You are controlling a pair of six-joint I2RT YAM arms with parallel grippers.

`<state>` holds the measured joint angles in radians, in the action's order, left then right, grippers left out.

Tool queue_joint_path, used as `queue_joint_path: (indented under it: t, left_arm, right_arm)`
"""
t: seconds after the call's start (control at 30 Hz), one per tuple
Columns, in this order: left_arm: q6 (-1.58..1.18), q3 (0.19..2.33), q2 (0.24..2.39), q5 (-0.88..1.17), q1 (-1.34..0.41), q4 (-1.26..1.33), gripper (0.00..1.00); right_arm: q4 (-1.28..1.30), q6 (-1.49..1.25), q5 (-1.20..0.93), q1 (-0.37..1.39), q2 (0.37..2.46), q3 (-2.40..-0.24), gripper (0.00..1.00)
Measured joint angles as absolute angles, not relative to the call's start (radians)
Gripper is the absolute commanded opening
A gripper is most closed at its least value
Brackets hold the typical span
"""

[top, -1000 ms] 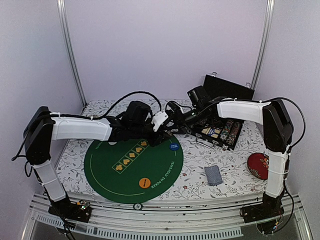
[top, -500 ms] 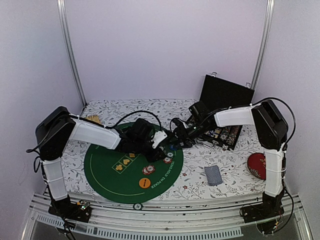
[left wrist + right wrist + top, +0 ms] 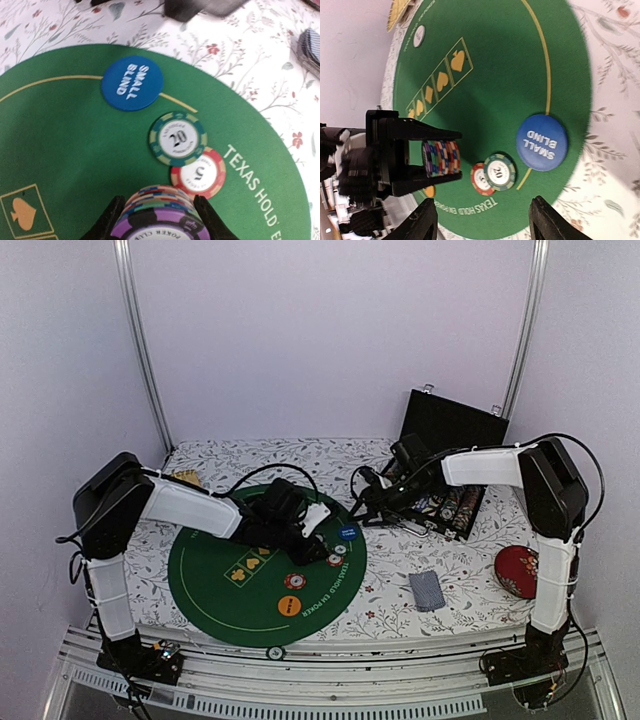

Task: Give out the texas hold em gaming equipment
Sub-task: Place the poker chips pile at the big blind area.

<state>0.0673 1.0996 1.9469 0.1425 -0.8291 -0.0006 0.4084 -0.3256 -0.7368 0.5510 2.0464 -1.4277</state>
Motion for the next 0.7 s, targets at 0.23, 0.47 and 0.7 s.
queue_joint_path:
  t: [0.23,0.47,0.7]
  left_arm:
    - [0.010,1.074,1.875,0.108,-0.774,-0.077,0.00]
    - [-0.038,1.002,1.711,0.073,-0.755,-0.165,0.00]
    - [-0.193,0.816,1.522,0.057,-0.773,-0.310,0.00]
  right_arm:
    - [0.501,-0.243,-0.498,0.580,2.006,-1.470,0.64]
    - [0.564,-0.156,-0.332,0.710,2.015,-1.523,0.64]
    - [0.574,-0.073,-0.290,0.830,2.019,-1.531,0.64]
